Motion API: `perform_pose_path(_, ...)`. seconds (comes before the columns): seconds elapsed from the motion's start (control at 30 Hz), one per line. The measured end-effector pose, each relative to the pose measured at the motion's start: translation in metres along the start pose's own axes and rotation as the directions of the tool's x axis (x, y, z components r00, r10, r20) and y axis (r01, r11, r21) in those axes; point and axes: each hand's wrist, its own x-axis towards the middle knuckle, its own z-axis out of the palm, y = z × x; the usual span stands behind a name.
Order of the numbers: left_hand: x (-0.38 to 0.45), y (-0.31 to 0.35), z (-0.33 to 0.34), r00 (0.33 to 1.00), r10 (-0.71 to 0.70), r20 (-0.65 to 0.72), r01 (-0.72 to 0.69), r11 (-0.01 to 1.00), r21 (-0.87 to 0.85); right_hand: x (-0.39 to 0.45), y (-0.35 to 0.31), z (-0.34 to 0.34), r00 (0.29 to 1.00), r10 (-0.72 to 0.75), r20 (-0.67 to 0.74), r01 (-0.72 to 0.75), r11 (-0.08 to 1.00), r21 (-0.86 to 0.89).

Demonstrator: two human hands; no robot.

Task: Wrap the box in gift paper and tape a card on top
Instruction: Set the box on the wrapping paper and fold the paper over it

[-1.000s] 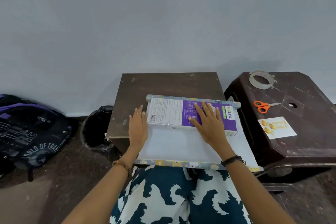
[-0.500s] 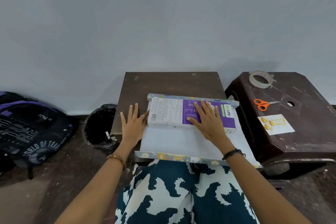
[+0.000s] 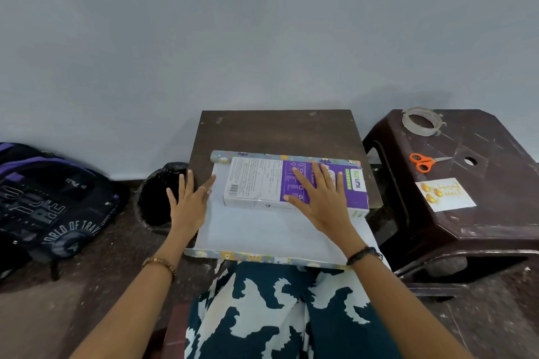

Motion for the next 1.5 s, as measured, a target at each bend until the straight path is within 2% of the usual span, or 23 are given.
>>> perform_pose_path(0.23, 0.001, 0.000, 0.005, 1.000, 0.011, -0.016, -0.011, 0.999, -0.045, 0.033, -0.001, -0.005, 0.999, -0.002, 0.049, 0.002, 1.000, -0.014)
perform_pose_path(0.5, 0.007, -0.005, 0.002, 0.996, 0.048, -0.080, -0.048, 0.999, 0.007, 0.076, 0.002, -0.011, 0.991, -0.078, 0.104, 0.078, 0.997, 0.008)
perform_pose_path(0.6, 0.024, -0.001, -0.006, 0.985, -0.034, -0.169, 0.003, 0.983, -0.183, 0.081, 0.005, -0.015, 0.998, -0.056, 0.040, 0.052, 0.996, 0.078)
perform_pose_path(0.67, 0.037, 0.011, -0.014, 0.960, -0.061, -0.273, -0.040, 0.936, -0.350, 0.089, 0.007, -0.019, 0.999, -0.049, -0.015, 0.051, 0.984, 0.171)
perform_pose_path(0.7, 0.046, 0.020, -0.018, 0.953, -0.042, -0.302, -0.084, 0.915, -0.394, 0.094, 0.009, -0.021, 0.997, -0.075, 0.015, 0.070, 0.977, 0.201)
perform_pose_path(0.77, 0.066, 0.037, -0.030, 0.950, 0.060, -0.305, -0.188, 0.893, -0.409, 0.101, 0.013, -0.023, 0.966, -0.178, 0.189, 0.146, 0.974, 0.172)
perform_pose_path(0.8, 0.080, 0.044, -0.036, 0.951, 0.135, -0.279, -0.241, 0.890, -0.388, 0.104, 0.015, -0.023, 0.937, -0.222, 0.271, 0.193, 0.973, 0.130)
perform_pose_path(0.87, 0.112, 0.056, -0.044, 0.944, 0.292, -0.156, -0.329, 0.875, -0.354, 0.106, 0.019, -0.024, 0.908, -0.267, 0.323, 0.249, 0.964, 0.097)
perform_pose_path(0.97, 0.154, 0.071, -0.052, 0.905, 0.399, 0.147, -0.305, 0.850, -0.429, 0.103, 0.021, -0.022, 0.911, -0.304, 0.280, 0.276, 0.952, 0.135)
perform_pose_path(1.13, 0.188, 0.094, -0.061, 0.788, 0.489, 0.374, -0.321, 0.844, -0.429, 0.111, 0.021, -0.017, 0.903, -0.407, 0.138, 0.387, 0.910, 0.149)
perform_pose_path(1.2, 0.199, 0.103, -0.065, 0.751, 0.517, 0.411, -0.379, 0.847, -0.374, 0.125, 0.016, -0.017, 0.888, -0.444, 0.122, 0.426, 0.892, 0.152)
perform_pose_path(1.27, 0.212, 0.114, -0.064, 0.721, 0.534, 0.441, -0.475, 0.845, -0.247, 0.137, 0.011, -0.016, 0.871, -0.472, 0.138, 0.446, 0.877, 0.180)
perform_pose_path(1.33, 0.225, 0.126, -0.060, 0.731, 0.519, 0.443, -0.513, 0.846, -0.143, 0.145, 0.010, -0.012, 0.864, -0.486, 0.131, 0.455, 0.865, 0.210)
perform_pose_path(1.37, 0.229, 0.133, -0.059, 0.758, 0.517, 0.397, -0.523, 0.846, -0.103, 0.146, 0.010, -0.009, 0.867, -0.485, 0.115, 0.455, 0.865, 0.212)
perform_pose_path(1.43, 0.236, 0.146, -0.056, 0.811, 0.541, 0.222, -0.553, 0.833, -0.010, 0.145, 0.011, -0.003, 0.878, -0.469, 0.095, 0.447, 0.875, 0.185)
perform_pose_path(1.5, 0.240, 0.155, -0.049, 0.810, 0.585, 0.048, -0.586, 0.800, 0.127, 0.144, 0.012, 0.001, 0.886, -0.456, 0.088, 0.439, 0.884, 0.159)
